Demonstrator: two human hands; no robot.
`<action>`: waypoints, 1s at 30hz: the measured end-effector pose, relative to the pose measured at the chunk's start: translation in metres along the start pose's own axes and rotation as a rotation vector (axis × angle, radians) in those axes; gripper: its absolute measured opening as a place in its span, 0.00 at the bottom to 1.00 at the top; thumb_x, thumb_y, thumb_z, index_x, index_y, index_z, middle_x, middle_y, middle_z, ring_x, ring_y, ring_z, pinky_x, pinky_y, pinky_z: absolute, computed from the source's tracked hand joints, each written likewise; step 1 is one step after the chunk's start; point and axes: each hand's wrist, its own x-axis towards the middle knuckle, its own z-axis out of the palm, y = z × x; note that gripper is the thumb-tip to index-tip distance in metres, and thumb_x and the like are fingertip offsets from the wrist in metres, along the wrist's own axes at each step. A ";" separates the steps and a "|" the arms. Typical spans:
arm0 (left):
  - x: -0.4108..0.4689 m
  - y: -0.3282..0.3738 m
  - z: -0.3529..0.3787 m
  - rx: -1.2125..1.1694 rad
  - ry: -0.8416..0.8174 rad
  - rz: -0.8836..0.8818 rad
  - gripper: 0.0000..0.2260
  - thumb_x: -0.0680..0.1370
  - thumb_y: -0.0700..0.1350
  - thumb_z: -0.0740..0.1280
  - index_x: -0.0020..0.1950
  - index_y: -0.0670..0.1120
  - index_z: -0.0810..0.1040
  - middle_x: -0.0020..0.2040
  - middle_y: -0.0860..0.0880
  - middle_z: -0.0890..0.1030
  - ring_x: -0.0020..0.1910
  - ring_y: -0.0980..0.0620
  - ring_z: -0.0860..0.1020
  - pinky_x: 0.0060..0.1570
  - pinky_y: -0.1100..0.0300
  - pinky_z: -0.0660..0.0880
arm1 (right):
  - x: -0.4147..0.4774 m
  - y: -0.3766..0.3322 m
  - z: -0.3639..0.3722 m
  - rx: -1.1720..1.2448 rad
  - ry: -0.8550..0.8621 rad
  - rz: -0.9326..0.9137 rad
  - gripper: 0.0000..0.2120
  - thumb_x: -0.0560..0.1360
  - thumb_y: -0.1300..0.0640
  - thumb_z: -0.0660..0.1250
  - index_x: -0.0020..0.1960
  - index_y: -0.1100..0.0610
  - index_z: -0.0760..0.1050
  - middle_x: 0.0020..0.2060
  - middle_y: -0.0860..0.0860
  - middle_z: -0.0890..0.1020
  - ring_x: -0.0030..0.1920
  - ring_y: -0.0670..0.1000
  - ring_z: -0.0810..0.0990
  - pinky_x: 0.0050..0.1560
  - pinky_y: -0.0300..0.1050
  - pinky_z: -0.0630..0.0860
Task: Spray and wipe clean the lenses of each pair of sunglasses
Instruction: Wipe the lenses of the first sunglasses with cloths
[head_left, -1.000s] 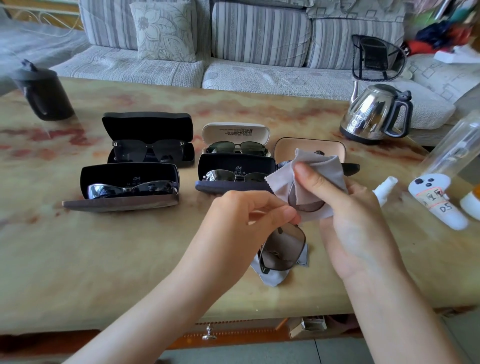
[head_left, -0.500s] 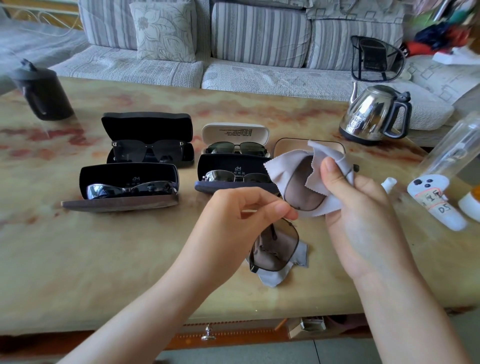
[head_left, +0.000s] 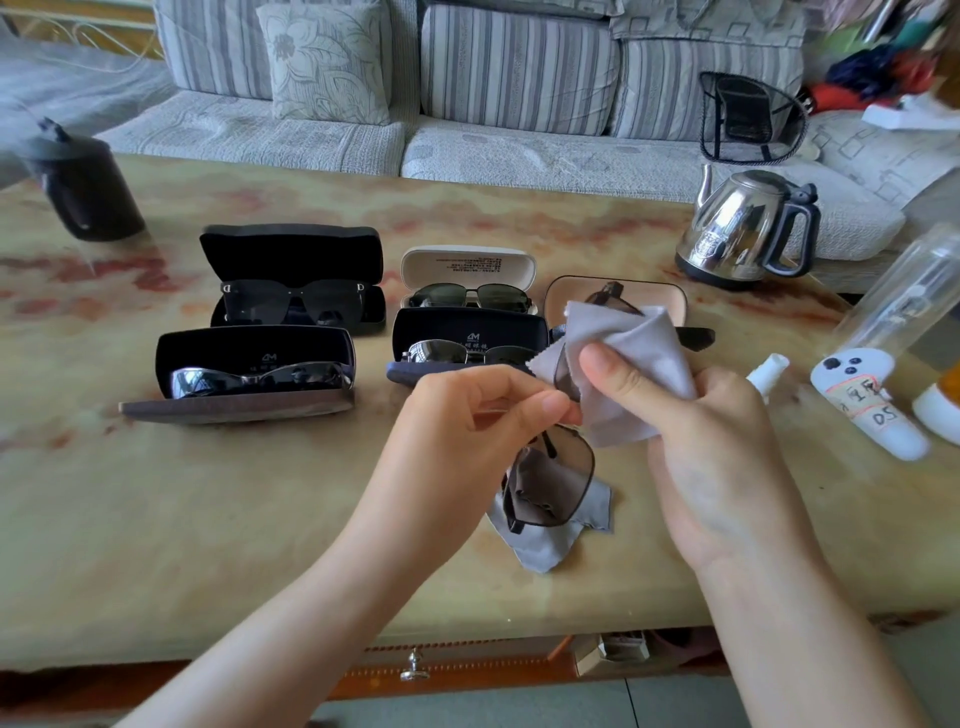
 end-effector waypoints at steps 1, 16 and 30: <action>0.000 -0.001 0.000 -0.008 0.015 0.002 0.07 0.76 0.41 0.69 0.40 0.49 0.84 0.39 0.55 0.85 0.38 0.64 0.81 0.41 0.75 0.72 | -0.001 0.001 0.001 -0.015 -0.016 0.002 0.14 0.57 0.51 0.75 0.37 0.58 0.83 0.36 0.51 0.84 0.40 0.47 0.81 0.43 0.35 0.75; -0.001 0.006 0.001 0.052 0.006 0.020 0.08 0.76 0.41 0.69 0.38 0.49 0.83 0.35 0.57 0.84 0.34 0.66 0.79 0.38 0.77 0.69 | -0.005 -0.001 0.005 -0.033 -0.033 -0.055 0.13 0.57 0.53 0.76 0.39 0.57 0.82 0.31 0.49 0.83 0.33 0.44 0.81 0.37 0.36 0.78; -0.001 0.001 0.001 0.173 0.029 0.020 0.07 0.75 0.44 0.71 0.38 0.53 0.83 0.37 0.59 0.84 0.39 0.65 0.80 0.42 0.75 0.70 | -0.005 -0.005 0.004 0.042 -0.179 0.012 0.10 0.60 0.58 0.73 0.41 0.59 0.83 0.38 0.54 0.87 0.41 0.49 0.85 0.40 0.35 0.78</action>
